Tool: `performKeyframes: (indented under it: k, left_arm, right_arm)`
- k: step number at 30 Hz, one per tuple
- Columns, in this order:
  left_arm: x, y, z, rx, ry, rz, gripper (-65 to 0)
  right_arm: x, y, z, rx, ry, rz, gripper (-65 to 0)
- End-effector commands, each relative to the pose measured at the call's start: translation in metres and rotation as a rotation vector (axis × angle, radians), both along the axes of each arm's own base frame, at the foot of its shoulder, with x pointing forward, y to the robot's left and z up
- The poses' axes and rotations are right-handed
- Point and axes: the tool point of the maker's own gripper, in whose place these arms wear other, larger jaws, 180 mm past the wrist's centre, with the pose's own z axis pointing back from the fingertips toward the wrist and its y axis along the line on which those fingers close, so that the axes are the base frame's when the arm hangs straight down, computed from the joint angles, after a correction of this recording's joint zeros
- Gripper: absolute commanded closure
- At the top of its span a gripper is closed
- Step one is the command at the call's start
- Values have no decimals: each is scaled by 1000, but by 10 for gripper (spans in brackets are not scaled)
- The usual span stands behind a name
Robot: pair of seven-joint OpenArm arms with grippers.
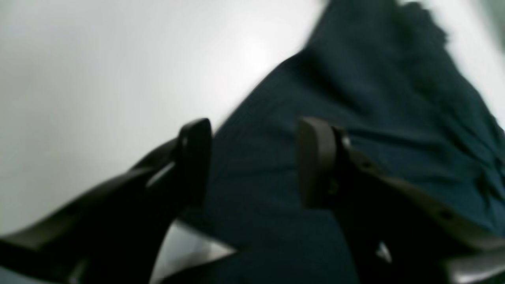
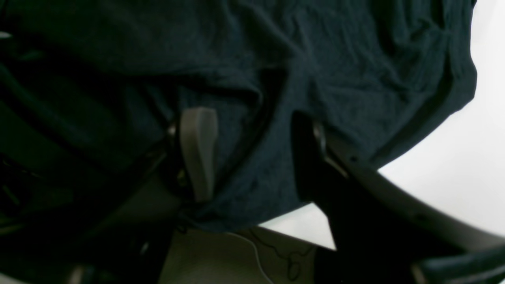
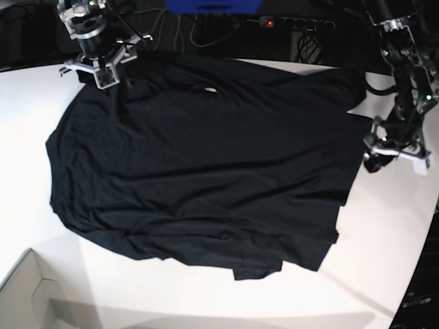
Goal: Layout the t-shirt on the table in an organized manner, then fold the t-shirt properly
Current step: 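Release the shirt with the left gripper and move it along the shirt side, then move the right gripper along the shirt side, gripping the fabric edge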
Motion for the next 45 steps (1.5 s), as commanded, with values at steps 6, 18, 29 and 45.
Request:
performKeyframes:
  k: [6, 18, 29, 45]
  left_arm:
    - [4, -39, -41, -62, 104, -94, -333]
    - [-15, -19, -68, -47, 201, -73, -333]
    - [-54, 10, -80, -53, 249, 26, -333]
    - [-45, 9, -75, -56, 228, 25, -333]
  right_arm:
    - [1, 0, 7, 3, -29, 1, -303]
    - [-1, -2, 6, -1, -21, -2, -303]
    - [2, -1, 7, 1, -28, 0, -303]
    - [72, -68, 10, -54, -141, -157, -302]
